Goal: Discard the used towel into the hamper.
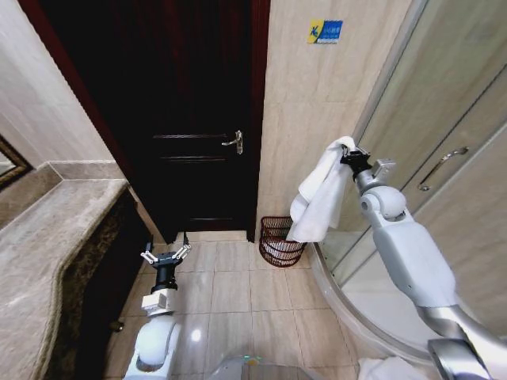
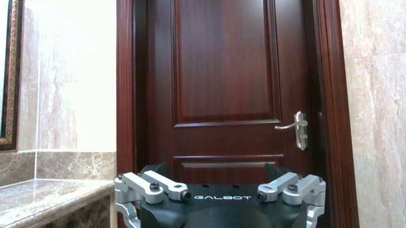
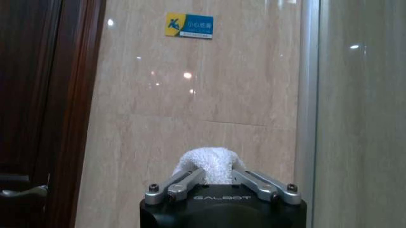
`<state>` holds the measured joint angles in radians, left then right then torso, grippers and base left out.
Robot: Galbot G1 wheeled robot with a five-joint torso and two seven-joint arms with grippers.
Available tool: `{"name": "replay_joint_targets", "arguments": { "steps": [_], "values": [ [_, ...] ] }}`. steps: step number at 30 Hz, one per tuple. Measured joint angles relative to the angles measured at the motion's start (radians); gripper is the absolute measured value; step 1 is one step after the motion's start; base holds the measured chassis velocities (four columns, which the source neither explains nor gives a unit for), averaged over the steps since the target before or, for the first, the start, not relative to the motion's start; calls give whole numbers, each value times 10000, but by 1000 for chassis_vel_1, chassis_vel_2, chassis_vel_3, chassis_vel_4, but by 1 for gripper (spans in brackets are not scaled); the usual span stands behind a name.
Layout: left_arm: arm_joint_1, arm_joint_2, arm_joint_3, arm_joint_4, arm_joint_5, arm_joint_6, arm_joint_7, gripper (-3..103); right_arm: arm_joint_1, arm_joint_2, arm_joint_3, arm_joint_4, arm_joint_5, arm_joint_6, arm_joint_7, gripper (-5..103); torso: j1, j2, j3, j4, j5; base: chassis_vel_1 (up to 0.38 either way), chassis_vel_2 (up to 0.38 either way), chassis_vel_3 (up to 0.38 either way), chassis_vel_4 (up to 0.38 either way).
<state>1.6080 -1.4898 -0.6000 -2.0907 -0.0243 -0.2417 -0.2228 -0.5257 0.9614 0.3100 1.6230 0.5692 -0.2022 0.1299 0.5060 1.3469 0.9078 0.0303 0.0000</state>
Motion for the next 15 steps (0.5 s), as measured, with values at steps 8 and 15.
{"name": "replay_joint_targets", "arguments": {
  "steps": [8, 15],
  "values": [
    [-90, 20, 1, 63, -9, 29, 14, 100, -25, 58, 33, -135, -48, 89, -132, 3, -1, 0, 0, -1, -1, -27, 25, 21, -20],
    [-193, 60, 9, 176, -27, 52, 20, 100, -18, 101, 41, -179, -100, 116, -168, 3, 4, -1, 1, 2, 0, -67, 81, 79, -73]
  ]
}}
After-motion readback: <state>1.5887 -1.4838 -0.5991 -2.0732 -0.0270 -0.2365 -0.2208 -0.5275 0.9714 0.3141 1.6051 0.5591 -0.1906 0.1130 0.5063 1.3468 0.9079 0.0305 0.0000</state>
